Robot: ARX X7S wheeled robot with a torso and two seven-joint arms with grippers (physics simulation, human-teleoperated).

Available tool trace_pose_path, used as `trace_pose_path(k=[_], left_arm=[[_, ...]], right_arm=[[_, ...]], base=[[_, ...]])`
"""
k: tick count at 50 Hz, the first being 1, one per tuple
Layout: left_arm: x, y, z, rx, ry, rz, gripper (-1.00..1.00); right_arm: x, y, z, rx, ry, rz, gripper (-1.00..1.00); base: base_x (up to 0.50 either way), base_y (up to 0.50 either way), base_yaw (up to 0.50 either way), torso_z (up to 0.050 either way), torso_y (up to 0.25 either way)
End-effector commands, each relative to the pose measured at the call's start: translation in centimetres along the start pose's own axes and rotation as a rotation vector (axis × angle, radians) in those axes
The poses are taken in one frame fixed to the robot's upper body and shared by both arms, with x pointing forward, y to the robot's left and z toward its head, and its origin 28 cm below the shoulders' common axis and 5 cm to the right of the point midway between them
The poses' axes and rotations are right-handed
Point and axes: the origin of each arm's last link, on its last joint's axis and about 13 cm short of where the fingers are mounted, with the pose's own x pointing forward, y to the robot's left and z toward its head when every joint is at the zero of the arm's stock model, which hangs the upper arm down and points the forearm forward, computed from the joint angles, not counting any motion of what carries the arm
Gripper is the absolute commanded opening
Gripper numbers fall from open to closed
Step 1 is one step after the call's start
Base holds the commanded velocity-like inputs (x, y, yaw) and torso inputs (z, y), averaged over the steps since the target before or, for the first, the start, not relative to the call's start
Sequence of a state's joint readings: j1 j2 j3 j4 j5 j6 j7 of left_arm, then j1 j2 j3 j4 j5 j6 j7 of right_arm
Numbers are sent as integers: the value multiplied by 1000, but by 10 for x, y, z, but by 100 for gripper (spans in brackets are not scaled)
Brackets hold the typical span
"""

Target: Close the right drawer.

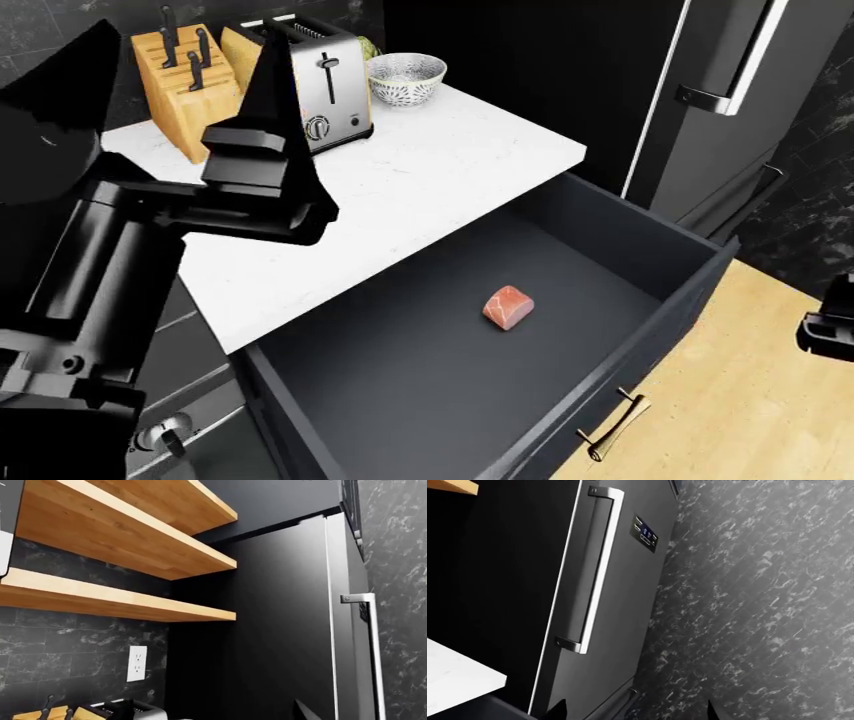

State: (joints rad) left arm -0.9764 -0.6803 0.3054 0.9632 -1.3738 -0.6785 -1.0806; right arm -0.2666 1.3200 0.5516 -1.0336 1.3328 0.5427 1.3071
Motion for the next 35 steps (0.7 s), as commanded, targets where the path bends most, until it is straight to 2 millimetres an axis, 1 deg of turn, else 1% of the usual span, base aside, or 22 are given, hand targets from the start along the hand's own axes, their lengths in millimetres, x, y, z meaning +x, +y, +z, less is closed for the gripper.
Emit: trace_pose_path(k=[1, 6, 14, 19, 22, 31, 35], left_arm=[[4, -16, 3, -23, 19, -103, 100], [5, -25, -6, -41, 46, -142, 100], [3, -30, -15, -50, 65, -167, 100], [4, -35, -22, -53, 81, -193, 100], [6, -41, -29, -66, 103, -222, 100], [8, -54, -36, -114, 117, -276, 100], [10, -61, -46, -119, 147, -317, 100]], right_arm=[[-2, -7, 5, -8, -8, -15, 100], [-3, -17, 8, -13, -15, -47, 100], [-4, -34, 13, -14, -24, -94, 100], [-5, -40, 16, -15, -26, -108, 100], [-6, -44, 17, -15, -28, -118, 100], [-9, -51, 16, -15, -24, -134, 100], [-11, -56, 18, -18, -22, -145, 100]], base=[[0, 0, 0, 0, 0], [0, 0, 0, 0, 0], [0, 0, 0, 0, 0], [0, 0, 0, 0, 0], [0, 0, 0, 0, 0], [0, 0, 0, 0, 0], [0, 0, 0, 0, 0]])
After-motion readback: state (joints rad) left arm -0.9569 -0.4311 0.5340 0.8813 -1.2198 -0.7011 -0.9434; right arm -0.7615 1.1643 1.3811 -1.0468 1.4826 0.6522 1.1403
